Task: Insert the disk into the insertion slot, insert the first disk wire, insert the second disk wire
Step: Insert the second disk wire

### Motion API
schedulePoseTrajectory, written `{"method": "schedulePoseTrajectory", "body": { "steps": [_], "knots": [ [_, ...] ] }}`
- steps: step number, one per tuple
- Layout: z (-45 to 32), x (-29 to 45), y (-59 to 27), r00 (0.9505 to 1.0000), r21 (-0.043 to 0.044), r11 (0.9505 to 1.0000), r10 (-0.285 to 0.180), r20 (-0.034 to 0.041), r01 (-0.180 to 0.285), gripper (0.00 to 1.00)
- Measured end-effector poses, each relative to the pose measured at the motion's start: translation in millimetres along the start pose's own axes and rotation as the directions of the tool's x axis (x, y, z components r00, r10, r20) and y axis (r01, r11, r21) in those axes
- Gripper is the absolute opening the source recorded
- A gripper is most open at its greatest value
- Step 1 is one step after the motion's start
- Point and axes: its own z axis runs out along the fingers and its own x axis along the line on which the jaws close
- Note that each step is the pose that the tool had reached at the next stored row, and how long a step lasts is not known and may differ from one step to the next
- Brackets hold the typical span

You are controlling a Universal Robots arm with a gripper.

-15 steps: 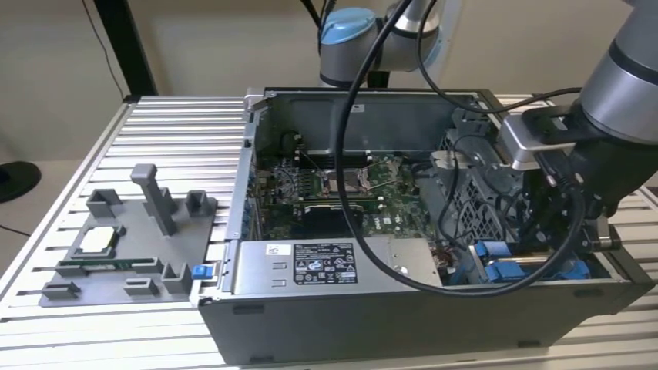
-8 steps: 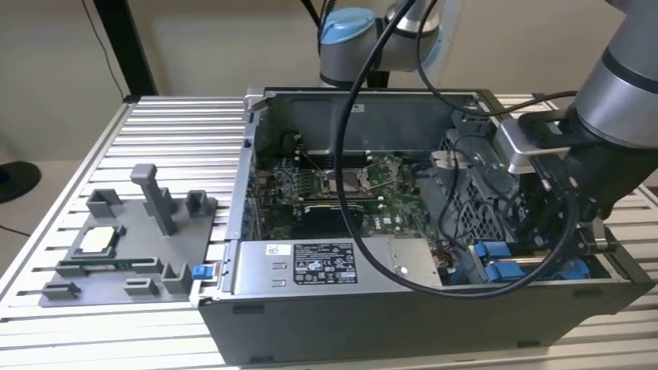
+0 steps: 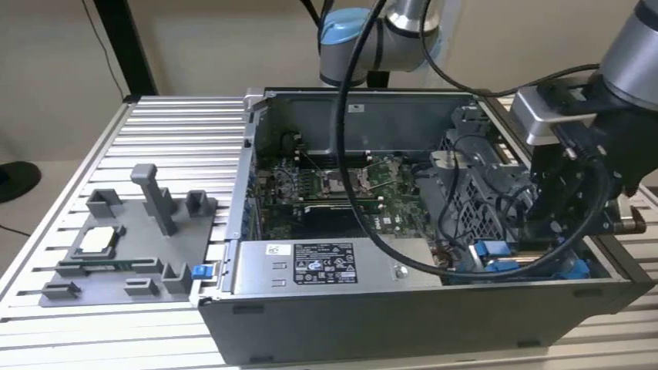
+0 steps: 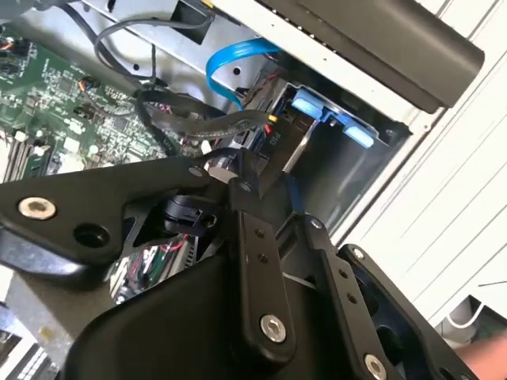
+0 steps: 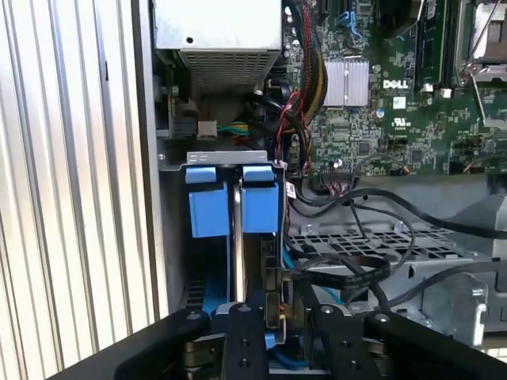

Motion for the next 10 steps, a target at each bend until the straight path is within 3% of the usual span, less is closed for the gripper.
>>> {"method": "schedulePoseTrajectory", "body": {
  "steps": [7,10],
  "knots": [
    [-30.8,-3.1,-2.6,1.0000,0.0000,1.0000,0.000,-0.0001,0.000,1.00],
    [-31.2,-3.1,-2.7,1.0000,0.0000,1.0000,0.000,0.0002,0.000,1.00]
  ]
}}
